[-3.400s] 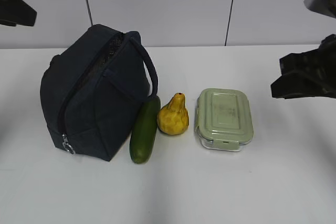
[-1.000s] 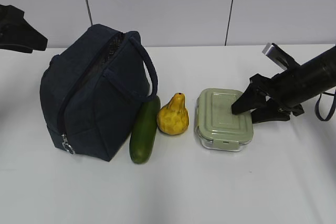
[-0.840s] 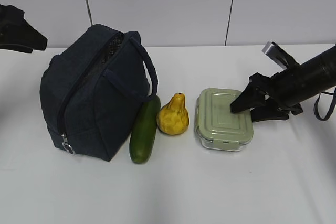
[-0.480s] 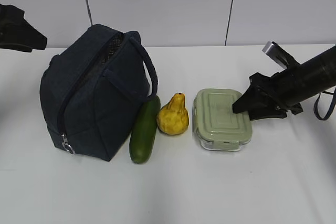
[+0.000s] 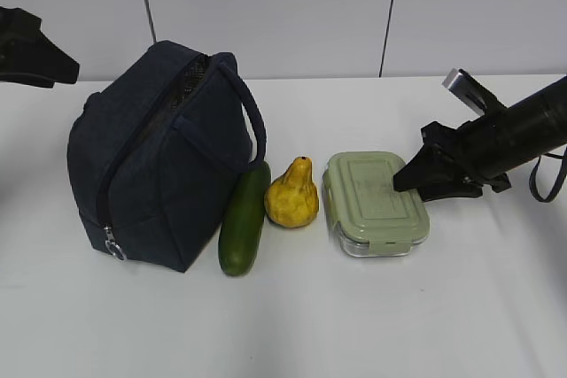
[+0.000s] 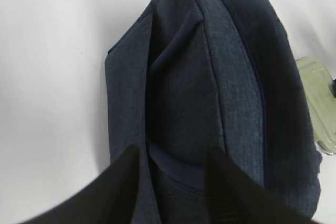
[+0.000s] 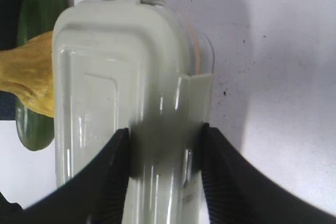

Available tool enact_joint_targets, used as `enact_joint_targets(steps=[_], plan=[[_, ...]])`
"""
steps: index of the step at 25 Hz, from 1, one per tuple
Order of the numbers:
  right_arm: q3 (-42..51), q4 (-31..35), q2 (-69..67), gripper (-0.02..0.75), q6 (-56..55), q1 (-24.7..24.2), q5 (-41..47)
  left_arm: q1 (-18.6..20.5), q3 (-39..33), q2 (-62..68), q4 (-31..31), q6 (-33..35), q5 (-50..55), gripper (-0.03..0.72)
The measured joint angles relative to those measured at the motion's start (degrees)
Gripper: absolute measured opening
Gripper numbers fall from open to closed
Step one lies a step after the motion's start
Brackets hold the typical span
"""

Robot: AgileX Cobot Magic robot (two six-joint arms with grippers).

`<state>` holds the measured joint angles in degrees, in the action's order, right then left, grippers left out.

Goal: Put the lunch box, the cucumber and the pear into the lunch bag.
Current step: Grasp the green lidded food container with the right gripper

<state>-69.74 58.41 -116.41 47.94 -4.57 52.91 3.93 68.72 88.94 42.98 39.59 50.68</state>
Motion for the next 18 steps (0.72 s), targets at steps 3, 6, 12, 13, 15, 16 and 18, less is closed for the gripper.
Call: enact_joint_targets(steps=[3, 6, 12, 13, 15, 16, 18], plan=[[0.0, 0.0, 0.0, 0.314, 0.0, 0.0, 0.0, 0.0, 0.0, 0.0, 0.0, 0.0, 0.0, 0.252], [0.0, 0.0, 0.0, 0.312, 0.0, 0.0, 0.0, 0.0, 0.0, 0.0, 0.0, 0.0, 0.0, 0.252], [0.0, 0.0, 0.0, 0.309, 0.0, 0.0, 0.1, 0.0, 0.0, 0.0, 0.0, 0.0, 0.0, 0.252], [0.0, 0.0, 0.0, 0.309, 0.0, 0.0, 0.1, 0.0, 0.0, 0.0, 0.0, 0.0, 0.0, 0.258], [0.0, 0.0, 0.0, 0.308, 0.0, 0.0, 0.2, 0.0, 0.0, 0.0, 0.0, 0.0, 0.0, 0.286], [0.0, 0.0, 0.0, 0.308, 0.0, 0.0, 0.3, 0.0, 0.0, 0.0, 0.0, 0.0, 0.0, 0.3], [0.0, 0.0, 0.0, 0.308, 0.0, 0.0, 0.3, 0.0, 0.0, 0.0, 0.1, 0.0, 0.0, 0.333]])
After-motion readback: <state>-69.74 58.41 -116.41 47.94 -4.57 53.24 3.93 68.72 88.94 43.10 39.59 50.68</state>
